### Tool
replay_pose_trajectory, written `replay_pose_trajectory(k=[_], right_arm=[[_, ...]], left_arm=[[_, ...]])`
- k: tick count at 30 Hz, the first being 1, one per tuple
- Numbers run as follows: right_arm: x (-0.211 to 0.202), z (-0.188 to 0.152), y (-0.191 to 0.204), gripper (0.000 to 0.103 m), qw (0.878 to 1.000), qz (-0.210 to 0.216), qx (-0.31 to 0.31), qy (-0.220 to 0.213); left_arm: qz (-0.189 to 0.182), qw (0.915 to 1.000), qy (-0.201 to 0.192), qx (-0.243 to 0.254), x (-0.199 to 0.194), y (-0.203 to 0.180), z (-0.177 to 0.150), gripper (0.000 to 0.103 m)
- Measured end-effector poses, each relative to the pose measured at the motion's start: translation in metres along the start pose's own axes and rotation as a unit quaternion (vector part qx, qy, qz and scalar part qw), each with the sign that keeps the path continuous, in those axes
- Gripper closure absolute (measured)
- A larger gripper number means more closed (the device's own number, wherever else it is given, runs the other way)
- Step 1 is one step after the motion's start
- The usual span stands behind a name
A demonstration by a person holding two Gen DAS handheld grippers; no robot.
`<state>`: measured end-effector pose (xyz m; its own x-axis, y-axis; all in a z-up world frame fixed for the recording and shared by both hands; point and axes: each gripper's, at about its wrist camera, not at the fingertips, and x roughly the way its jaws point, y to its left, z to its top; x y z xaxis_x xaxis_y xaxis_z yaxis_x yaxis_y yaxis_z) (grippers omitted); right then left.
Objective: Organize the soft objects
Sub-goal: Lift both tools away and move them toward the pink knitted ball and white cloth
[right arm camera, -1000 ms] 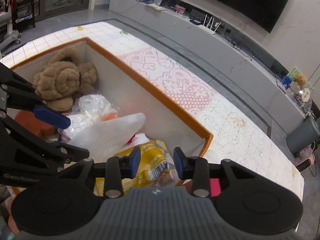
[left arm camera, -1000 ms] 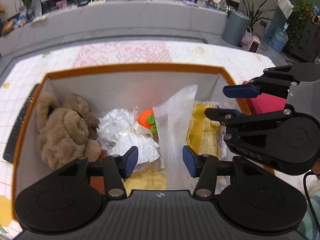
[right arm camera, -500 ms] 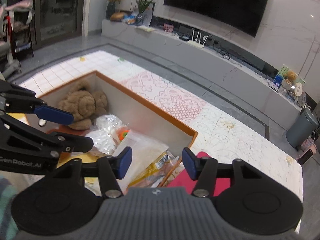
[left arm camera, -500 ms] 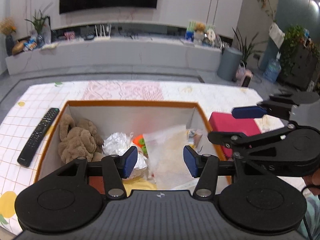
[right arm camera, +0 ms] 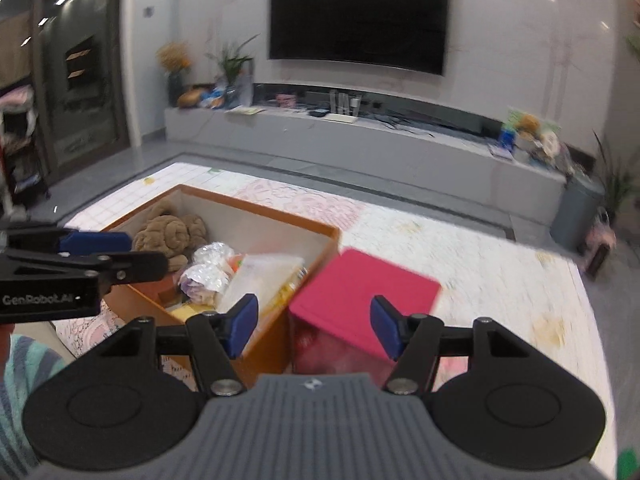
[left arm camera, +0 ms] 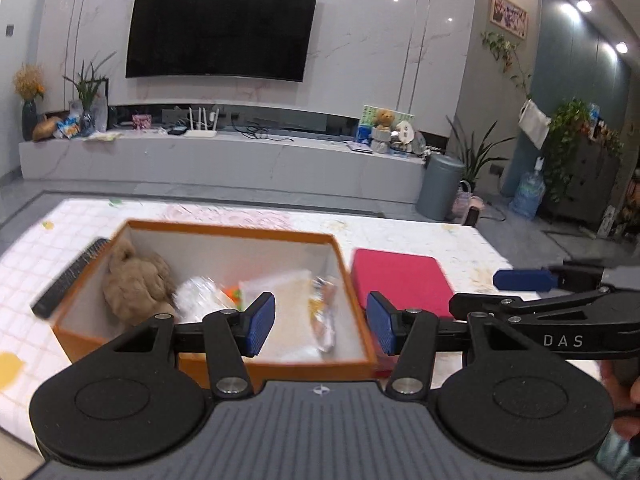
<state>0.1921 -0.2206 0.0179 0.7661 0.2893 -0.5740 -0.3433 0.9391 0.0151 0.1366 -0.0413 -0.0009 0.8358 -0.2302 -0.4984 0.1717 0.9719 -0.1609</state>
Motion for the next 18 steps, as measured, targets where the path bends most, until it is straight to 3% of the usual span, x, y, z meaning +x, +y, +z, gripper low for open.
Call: replay_pose_trajectory(k=[11, 18], right_arm=[[-0.035, -0.077, -0.037, 0.041, 0.995, -0.069, 0.071, 0.008], [-0.047, -0.105, -0.068, 0.041, 0.989, -0.096, 0.11, 0.026]], left_arm=[[-0.044, 0.9984, 0.028, 0.02, 0.006, -0.045, -0.041, 0.041], [-0.064, 0.9962, 0.046, 0.037, 0.018, -0.076, -0.053, 0.041]])
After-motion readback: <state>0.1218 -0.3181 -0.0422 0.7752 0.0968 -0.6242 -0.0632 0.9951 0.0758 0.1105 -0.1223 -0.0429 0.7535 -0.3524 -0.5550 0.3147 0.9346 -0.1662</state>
